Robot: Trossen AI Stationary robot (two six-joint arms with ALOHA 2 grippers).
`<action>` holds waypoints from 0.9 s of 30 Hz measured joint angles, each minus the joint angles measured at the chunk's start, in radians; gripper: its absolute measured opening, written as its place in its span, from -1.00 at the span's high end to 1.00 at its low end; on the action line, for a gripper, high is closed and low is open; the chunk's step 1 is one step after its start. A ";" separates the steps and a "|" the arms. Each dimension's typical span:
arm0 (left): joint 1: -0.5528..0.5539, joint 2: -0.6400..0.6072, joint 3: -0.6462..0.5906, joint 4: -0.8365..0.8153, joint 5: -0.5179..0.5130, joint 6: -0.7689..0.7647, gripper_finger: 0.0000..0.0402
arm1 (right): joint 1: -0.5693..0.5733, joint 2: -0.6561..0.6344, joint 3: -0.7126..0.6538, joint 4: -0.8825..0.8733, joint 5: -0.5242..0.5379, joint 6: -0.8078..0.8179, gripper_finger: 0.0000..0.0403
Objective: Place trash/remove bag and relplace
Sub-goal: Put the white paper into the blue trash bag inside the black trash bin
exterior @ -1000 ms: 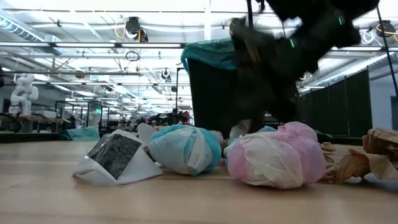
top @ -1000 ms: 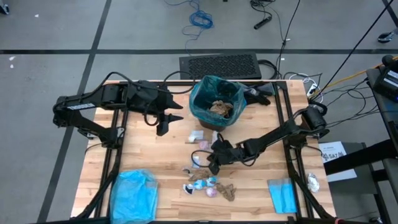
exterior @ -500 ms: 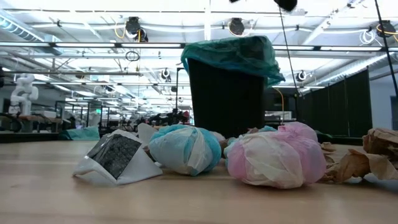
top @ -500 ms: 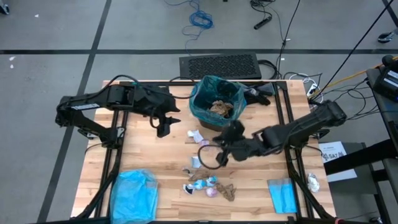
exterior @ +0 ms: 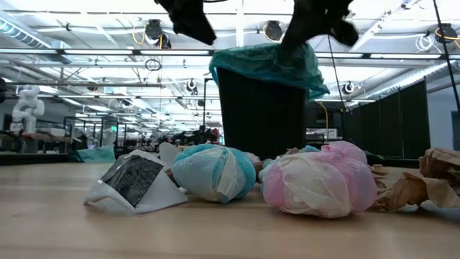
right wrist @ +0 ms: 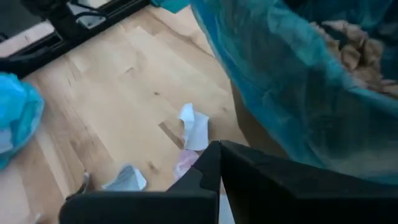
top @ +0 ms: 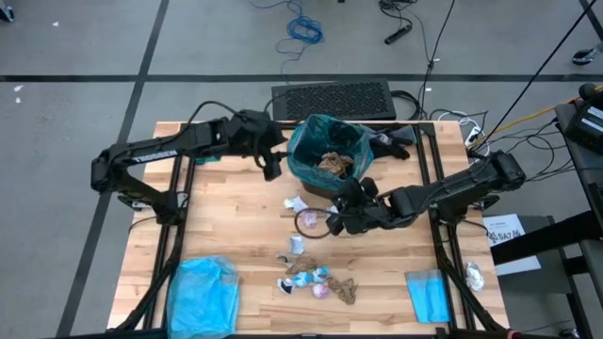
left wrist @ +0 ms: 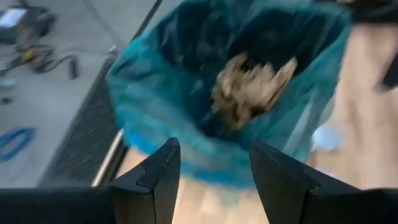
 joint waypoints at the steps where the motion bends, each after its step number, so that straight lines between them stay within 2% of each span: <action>1: 0.012 0.001 -0.009 0.021 0.029 -0.011 0.07 | -0.014 0.000 -0.017 0.015 -0.001 0.007 1.00; 7: 0.016 0.075 -0.042 0.046 0.102 -0.055 0.07 | -0.101 0.000 -0.064 0.037 -0.024 0.022 1.00; 19: -0.028 0.095 -0.042 0.090 0.066 -0.076 0.07 | -0.222 0.000 -0.064 0.040 -0.057 -0.081 1.00; 22: -0.028 0.092 -0.042 0.091 0.064 -0.076 0.07 | -0.229 -0.003 -0.064 0.048 -0.094 -0.103 1.00; 27: -0.050 0.026 -0.023 0.106 0.065 -0.071 0.07 | -0.160 -0.009 -0.064 0.037 -0.137 -0.111 0.99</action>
